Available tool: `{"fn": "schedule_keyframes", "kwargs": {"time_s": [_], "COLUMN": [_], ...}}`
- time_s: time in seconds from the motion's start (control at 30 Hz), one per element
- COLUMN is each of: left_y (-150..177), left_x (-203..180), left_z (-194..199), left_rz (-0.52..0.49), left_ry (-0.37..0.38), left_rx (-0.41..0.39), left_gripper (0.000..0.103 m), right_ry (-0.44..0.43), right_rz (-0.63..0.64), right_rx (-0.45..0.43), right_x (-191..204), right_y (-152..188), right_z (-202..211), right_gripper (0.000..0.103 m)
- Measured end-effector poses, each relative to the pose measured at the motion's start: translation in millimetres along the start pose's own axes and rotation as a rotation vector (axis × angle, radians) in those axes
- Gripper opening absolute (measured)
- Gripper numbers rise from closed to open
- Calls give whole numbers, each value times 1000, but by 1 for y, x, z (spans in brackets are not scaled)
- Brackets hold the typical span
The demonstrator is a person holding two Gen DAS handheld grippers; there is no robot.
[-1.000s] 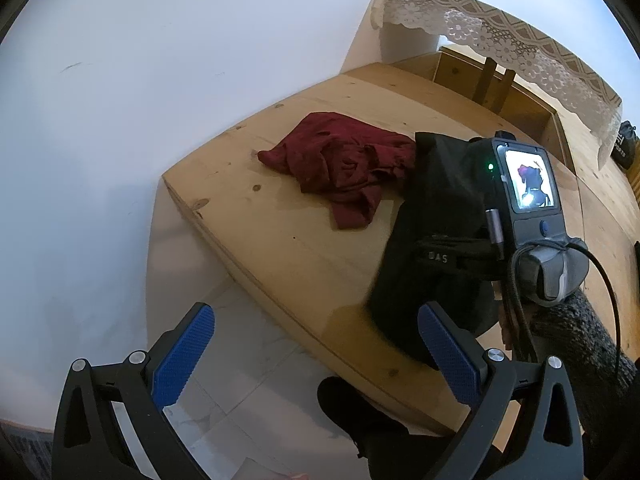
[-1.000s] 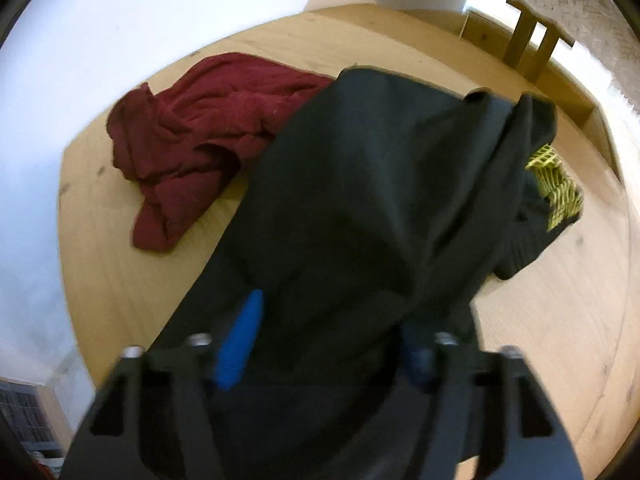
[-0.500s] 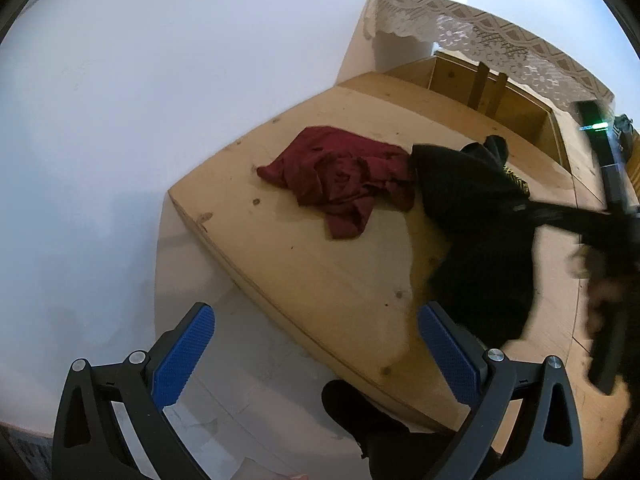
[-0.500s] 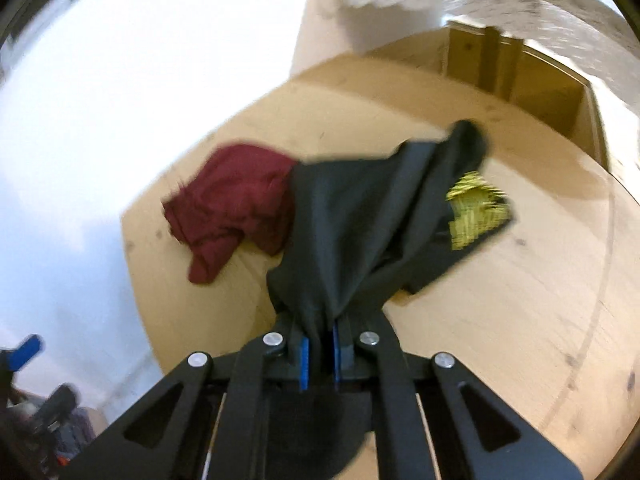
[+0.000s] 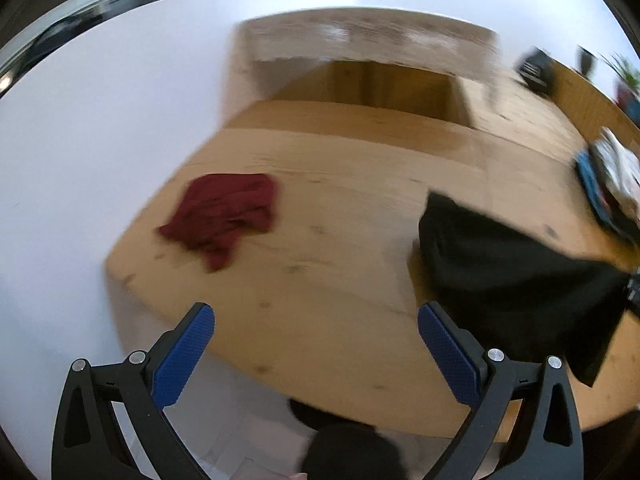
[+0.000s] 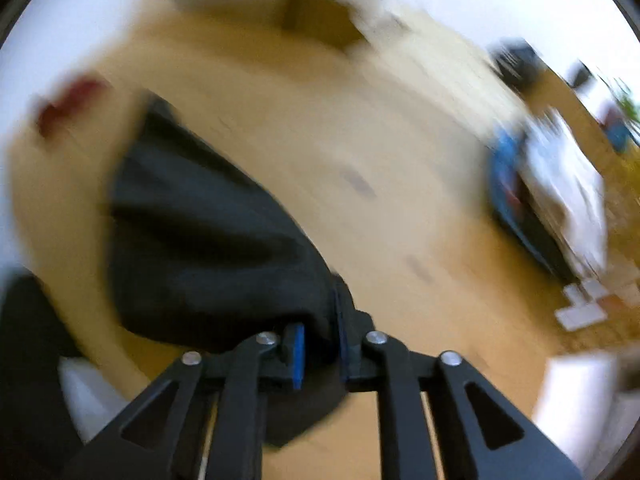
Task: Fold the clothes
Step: 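Grasp the black garment with the right tool and lift it, then carry the black garment with the right tool toward the table center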
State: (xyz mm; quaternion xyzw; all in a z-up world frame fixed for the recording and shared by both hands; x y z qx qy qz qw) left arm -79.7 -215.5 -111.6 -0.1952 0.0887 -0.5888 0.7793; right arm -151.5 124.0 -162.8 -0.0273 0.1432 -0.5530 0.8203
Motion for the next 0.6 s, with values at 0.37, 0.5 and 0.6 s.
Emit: {"fn": "schedule_keyframes", "kwargs": {"time_s": [0.37,0.5,0.6], "left_y": [-13,-9,-8], "left_x": [-122,-116,-94], "left_z": [-44,-55,-66], "left_rz": [-204,-213,-177], "left_ry": [160,141,147], "left_rx": [66,71,90], "left_gripper": [102,102,102], "right_ry": [-203,-243,-250], "right_rz": [-28,233,383], "right_rx": [-90,-156,-160], "right_x": [-27,47,96], "right_y": [5,-34,-62], "right_z": [5,5,-9], "right_gripper": [61,64,64]}}
Point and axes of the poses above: each gripper's, at about its wrist camera, not at the fingertips, and z roughly against the way its jaws point, x to its left, y to its underside, the point moved 2 cm from there along -z, roughly the way its jaws point, and after that the axes turned 11 degrees about x, right-handed, at the moved point
